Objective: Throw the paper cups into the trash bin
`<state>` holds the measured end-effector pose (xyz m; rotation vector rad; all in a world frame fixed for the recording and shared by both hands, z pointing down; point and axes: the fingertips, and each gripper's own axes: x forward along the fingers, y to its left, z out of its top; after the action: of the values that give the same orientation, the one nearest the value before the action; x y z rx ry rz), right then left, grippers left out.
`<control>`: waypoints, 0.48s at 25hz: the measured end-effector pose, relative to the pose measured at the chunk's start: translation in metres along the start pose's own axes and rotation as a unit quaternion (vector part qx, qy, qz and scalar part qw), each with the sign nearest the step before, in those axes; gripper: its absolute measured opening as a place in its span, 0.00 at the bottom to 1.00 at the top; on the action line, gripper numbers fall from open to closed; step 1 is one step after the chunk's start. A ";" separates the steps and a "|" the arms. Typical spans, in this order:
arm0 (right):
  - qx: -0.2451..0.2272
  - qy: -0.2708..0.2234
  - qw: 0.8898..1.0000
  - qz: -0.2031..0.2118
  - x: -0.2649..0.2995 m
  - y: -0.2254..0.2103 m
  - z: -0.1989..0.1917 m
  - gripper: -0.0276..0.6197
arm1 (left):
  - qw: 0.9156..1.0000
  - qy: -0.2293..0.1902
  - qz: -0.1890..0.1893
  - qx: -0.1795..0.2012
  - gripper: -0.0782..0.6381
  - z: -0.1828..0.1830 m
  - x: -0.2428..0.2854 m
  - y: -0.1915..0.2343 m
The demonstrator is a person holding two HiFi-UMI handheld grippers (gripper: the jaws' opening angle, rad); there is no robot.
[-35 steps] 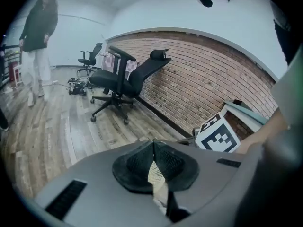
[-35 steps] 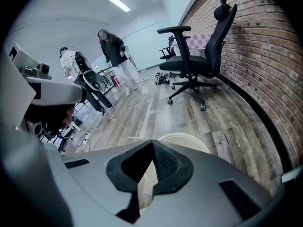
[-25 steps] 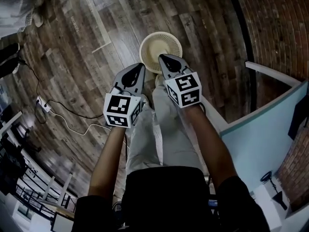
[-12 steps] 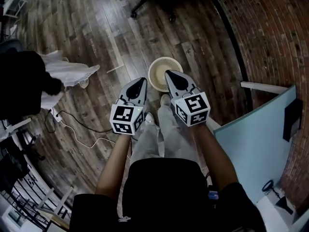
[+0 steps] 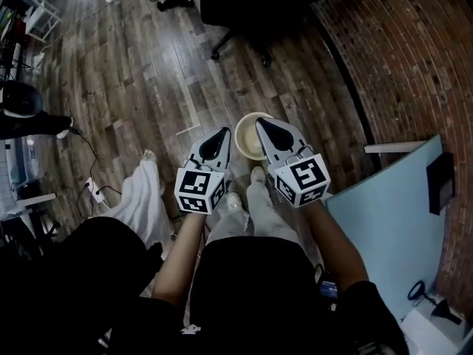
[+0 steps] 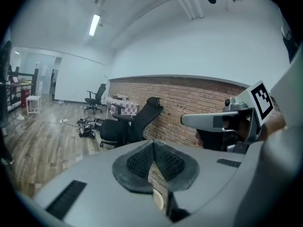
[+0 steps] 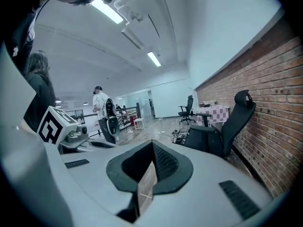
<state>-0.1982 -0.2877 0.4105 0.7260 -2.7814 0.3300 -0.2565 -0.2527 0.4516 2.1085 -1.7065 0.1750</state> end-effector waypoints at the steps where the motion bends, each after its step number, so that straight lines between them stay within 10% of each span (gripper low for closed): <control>1: -0.006 -0.005 1.000 0.003 -0.005 0.009 0.007 0.05 | 1.000 -0.007 -0.001 0.006 0.12 0.007 -0.008 -0.003; 12: -0.050 -0.046 0.998 -0.012 -0.051 0.071 0.054 0.05 | 0.996 -0.072 -0.033 0.045 0.12 0.055 -0.070 -0.033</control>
<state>-0.2008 -0.2199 0.3337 0.7667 -2.8490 0.1549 -0.2510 -0.2061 0.3690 2.2909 -1.7354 0.0821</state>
